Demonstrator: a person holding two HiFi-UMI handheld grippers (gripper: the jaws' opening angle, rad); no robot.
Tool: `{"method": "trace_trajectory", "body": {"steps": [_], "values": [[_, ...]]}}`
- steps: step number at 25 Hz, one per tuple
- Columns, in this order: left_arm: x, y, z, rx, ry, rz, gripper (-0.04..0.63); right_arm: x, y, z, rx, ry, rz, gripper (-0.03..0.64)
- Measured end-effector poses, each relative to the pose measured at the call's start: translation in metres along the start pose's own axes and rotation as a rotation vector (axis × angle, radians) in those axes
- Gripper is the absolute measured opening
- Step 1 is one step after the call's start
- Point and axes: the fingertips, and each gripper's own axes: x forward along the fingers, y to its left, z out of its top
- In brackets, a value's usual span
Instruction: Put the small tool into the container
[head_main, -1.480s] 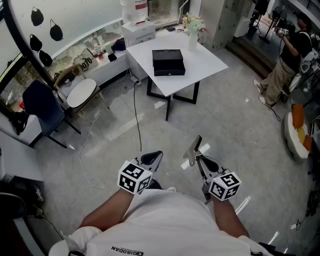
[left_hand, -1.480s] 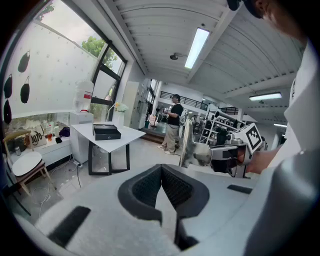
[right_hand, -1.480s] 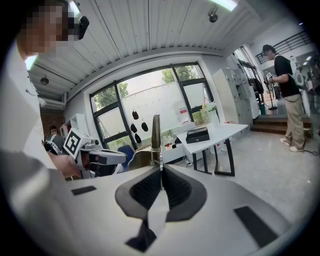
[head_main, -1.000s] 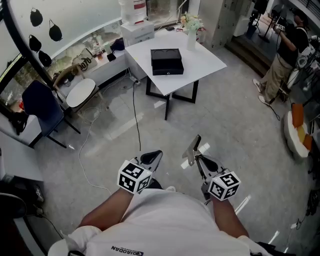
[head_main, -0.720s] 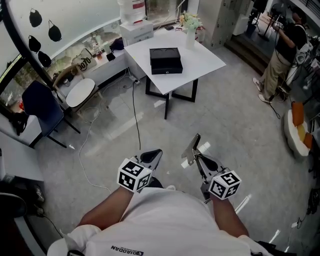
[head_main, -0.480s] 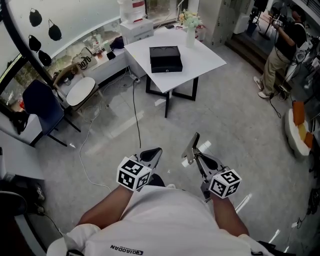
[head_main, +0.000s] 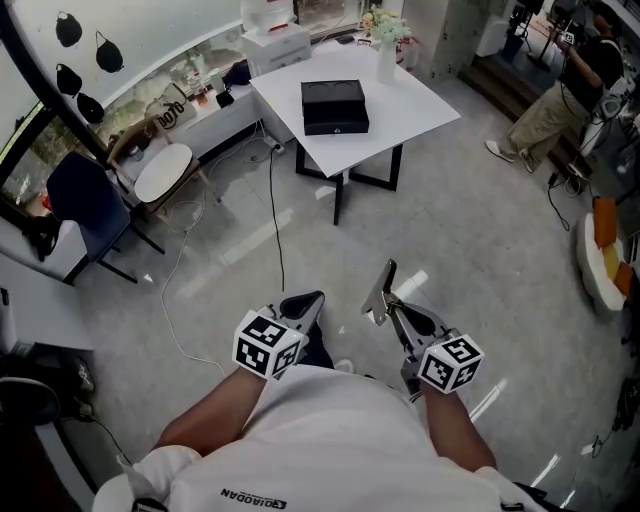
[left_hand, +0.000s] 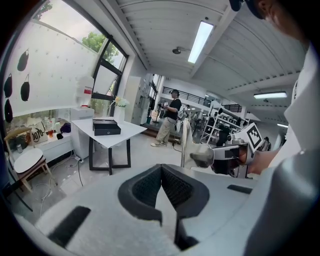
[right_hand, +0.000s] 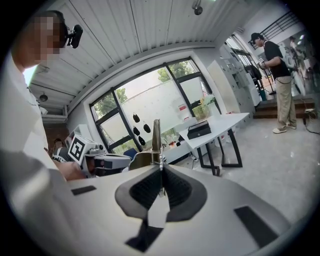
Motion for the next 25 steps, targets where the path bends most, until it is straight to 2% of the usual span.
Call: {"method": "trace_trajectory", "body": {"steps": [13, 18, 25], "values": [[0.054, 0.024, 0.023, 0.010, 0.031, -0.032, 0.009, 0.030, -0.043, 0.012, 0.039, 0.032, -0.030, 0.012], [0.070, 0.055, 0.034, -0.013, 0.038, -0.023, 0.009, 0.062, -0.057, 0.031, 0.034, 0.048, -0.021, 0.012], [0.091, 0.113, 0.083, 0.001, 0.012, -0.022, 0.009, 0.123, -0.073, 0.084, -0.009, 0.044, -0.011, 0.012]]}}
